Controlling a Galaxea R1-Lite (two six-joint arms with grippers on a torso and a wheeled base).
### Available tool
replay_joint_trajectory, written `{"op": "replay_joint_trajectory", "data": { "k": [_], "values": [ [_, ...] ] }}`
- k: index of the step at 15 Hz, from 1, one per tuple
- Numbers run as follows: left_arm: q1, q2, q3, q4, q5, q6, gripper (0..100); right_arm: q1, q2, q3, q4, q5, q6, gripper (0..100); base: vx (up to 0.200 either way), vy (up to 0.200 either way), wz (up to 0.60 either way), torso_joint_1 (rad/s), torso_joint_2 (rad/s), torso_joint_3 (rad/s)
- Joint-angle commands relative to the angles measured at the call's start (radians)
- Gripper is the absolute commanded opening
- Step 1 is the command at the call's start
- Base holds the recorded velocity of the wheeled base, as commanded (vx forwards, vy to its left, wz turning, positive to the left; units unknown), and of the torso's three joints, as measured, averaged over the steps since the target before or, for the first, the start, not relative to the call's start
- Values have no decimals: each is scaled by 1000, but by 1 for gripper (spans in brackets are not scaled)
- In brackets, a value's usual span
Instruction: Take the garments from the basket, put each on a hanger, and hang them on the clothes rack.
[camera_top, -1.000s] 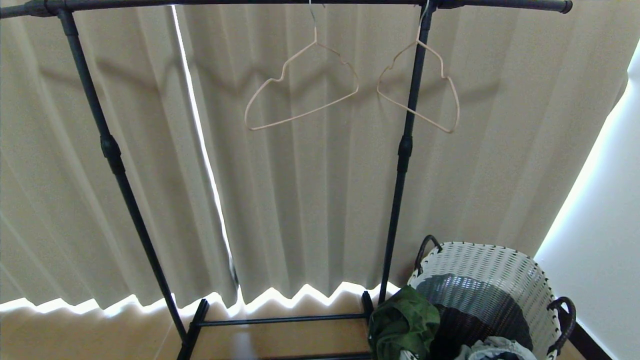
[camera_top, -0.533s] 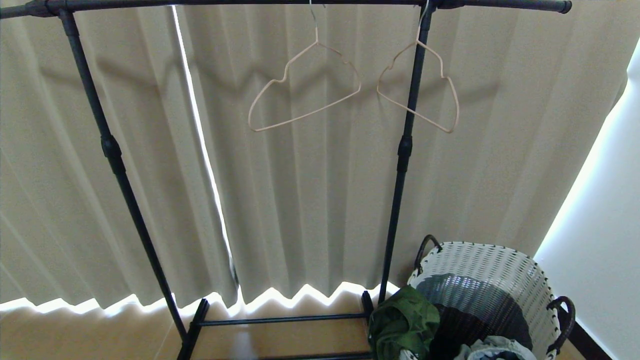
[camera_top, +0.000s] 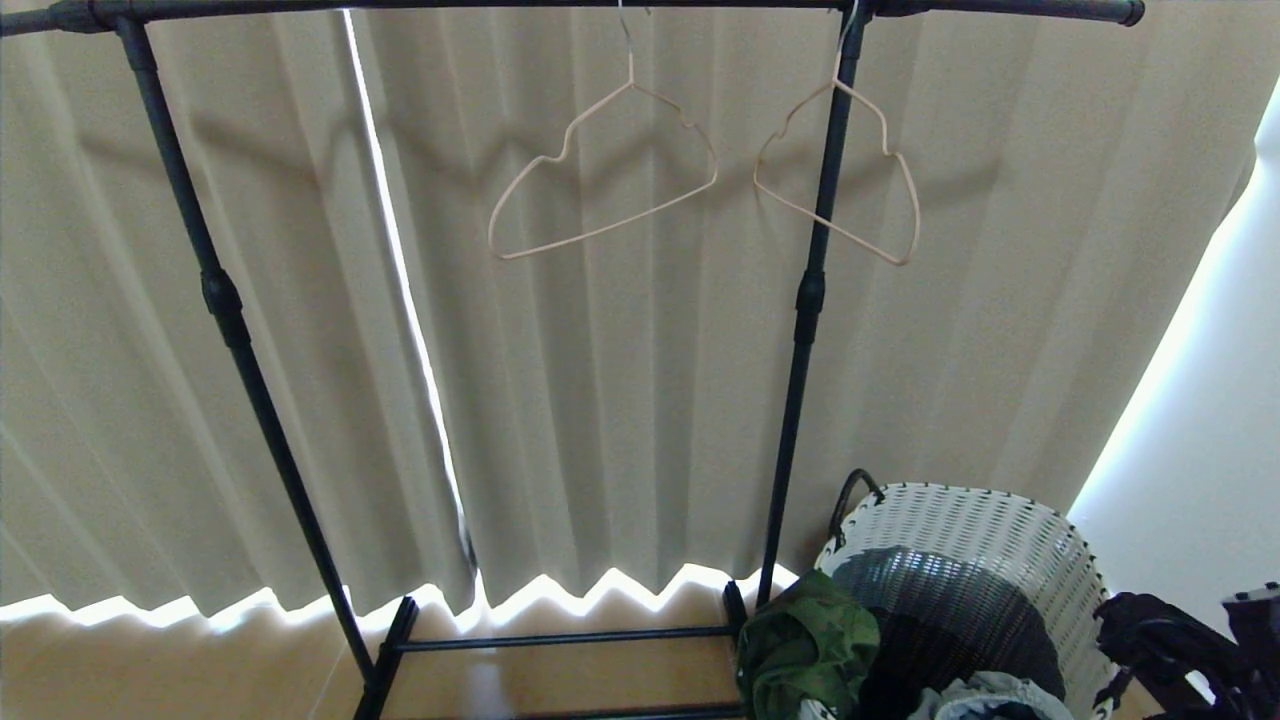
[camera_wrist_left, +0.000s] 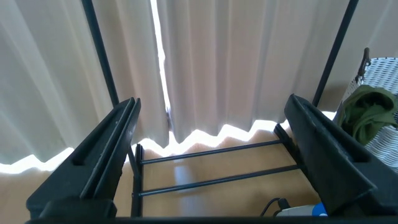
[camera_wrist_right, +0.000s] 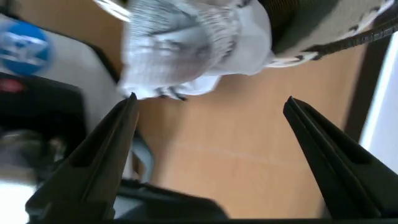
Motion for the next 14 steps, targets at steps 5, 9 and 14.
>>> {"op": "replay_joint_trajectory", "data": {
  "k": [5,9,14],
  "values": [
    [0,0,0,0,0,1,100,-101,407,-33,-263,-24,-80,100,0,0,0,0,0,0],
    [0,0,0,0,0,1,100,-107,453,-33,-332,-24,-80,0,0,0,0,0,0,0],
    [0,1,0,0,0,1,100,-104,215,7,-324,-21,-81,0,0,0,0,0,0,0]
  ]
}}
